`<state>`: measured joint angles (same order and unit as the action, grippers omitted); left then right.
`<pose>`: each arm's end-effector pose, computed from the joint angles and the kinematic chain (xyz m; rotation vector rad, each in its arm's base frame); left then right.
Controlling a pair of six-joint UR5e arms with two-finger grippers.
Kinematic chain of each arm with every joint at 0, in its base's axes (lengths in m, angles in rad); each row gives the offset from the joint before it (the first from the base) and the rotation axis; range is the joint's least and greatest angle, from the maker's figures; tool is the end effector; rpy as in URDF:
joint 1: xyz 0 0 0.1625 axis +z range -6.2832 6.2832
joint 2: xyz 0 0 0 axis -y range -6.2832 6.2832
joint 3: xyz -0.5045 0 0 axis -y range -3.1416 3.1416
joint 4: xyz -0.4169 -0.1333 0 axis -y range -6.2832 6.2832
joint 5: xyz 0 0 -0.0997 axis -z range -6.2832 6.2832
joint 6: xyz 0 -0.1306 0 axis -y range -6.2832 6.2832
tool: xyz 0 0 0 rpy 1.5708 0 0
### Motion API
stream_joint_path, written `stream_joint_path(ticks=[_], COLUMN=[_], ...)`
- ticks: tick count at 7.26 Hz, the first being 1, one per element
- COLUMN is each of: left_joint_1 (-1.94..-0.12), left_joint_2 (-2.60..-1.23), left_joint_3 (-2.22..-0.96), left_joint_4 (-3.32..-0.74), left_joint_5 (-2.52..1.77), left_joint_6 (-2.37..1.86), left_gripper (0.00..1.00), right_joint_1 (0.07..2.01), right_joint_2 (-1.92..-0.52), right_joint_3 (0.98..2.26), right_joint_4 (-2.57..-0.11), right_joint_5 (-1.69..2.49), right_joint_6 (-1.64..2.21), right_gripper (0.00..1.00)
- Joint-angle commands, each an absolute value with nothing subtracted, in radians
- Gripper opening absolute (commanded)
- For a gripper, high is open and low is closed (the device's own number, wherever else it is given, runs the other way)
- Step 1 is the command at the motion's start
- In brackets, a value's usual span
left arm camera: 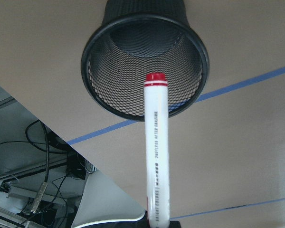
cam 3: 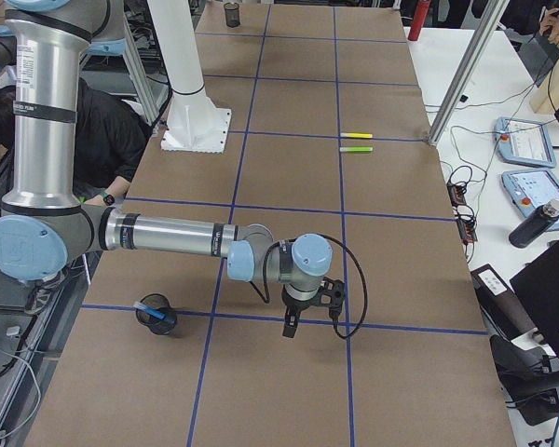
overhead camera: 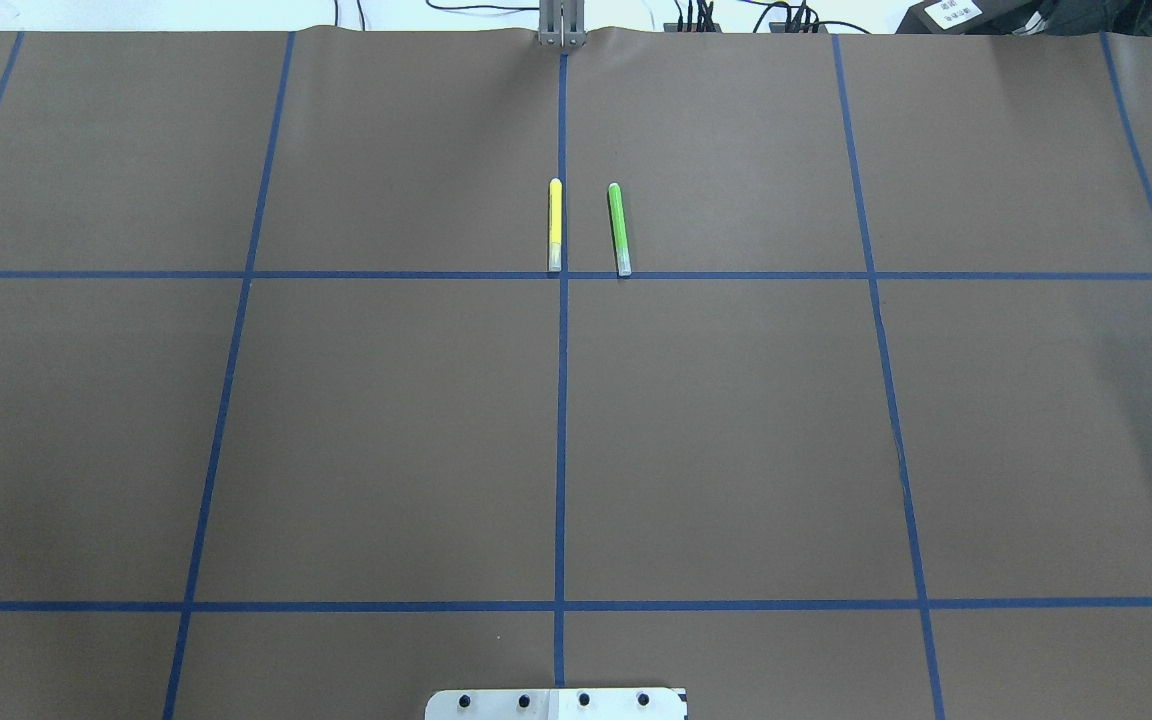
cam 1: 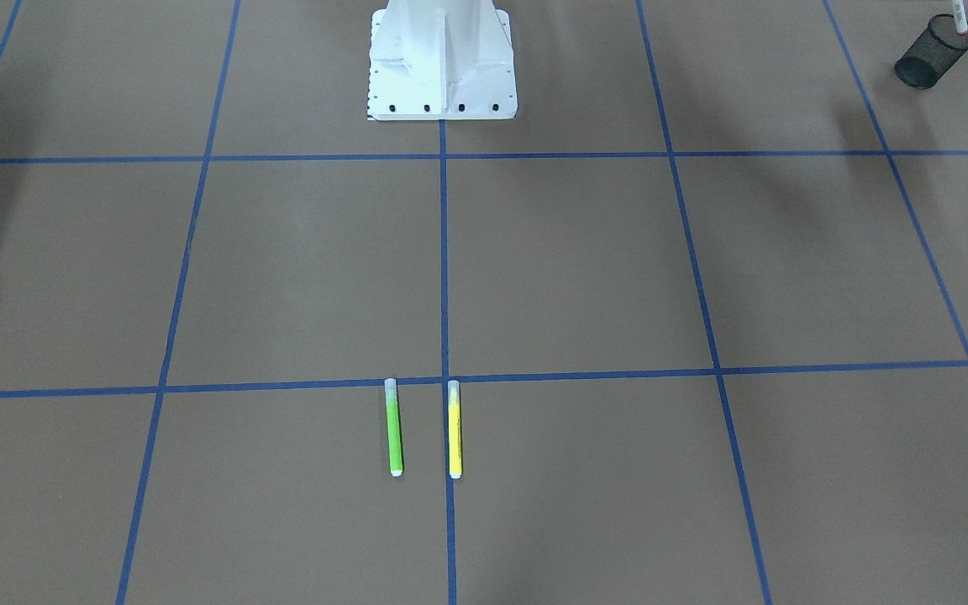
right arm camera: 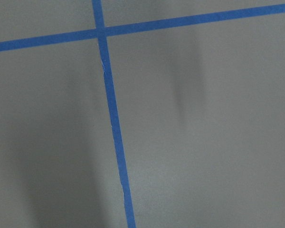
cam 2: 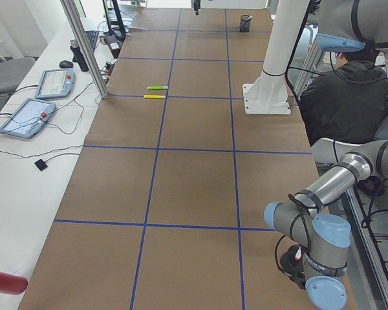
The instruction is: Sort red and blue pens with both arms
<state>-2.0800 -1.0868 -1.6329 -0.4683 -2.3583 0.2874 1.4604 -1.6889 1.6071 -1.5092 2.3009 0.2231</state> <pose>-0.0639 -0.0309 0.8836 -1.0975 1.1501 -0.7709 -0.0041 -0.4561 0.7969 -0.1403 -0.7172 0.1150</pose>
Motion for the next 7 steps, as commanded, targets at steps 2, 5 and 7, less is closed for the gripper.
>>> stream_joint_path(ticks=[2,5,7], left_joint_1=[-2.08,-2.08,-2.079], left_joint_2=[-1.101,-1.191,-1.238], left_joint_3=[-1.611,-1.62,-1.664], left_joint_4=[-0.472,-0.572,-0.723], left_joint_5=[-2.379,-2.379,-2.378], left_joint_6=[0.288,0.287,0.287], left_gripper=[1.0,1.0,1.0], right_joint_1=[1.46,1.46,1.462], right_joint_2=[-1.687,-1.686,-1.684], right_joint_3=[1.611,1.627,1.641], right_joint_4=[-1.506,-1.506,-1.509], right_joint_5=[2.301,2.306,2.351], right_joint_6=[0.233,0.23,0.235], right_gripper=[0.99,0.99,0.99])
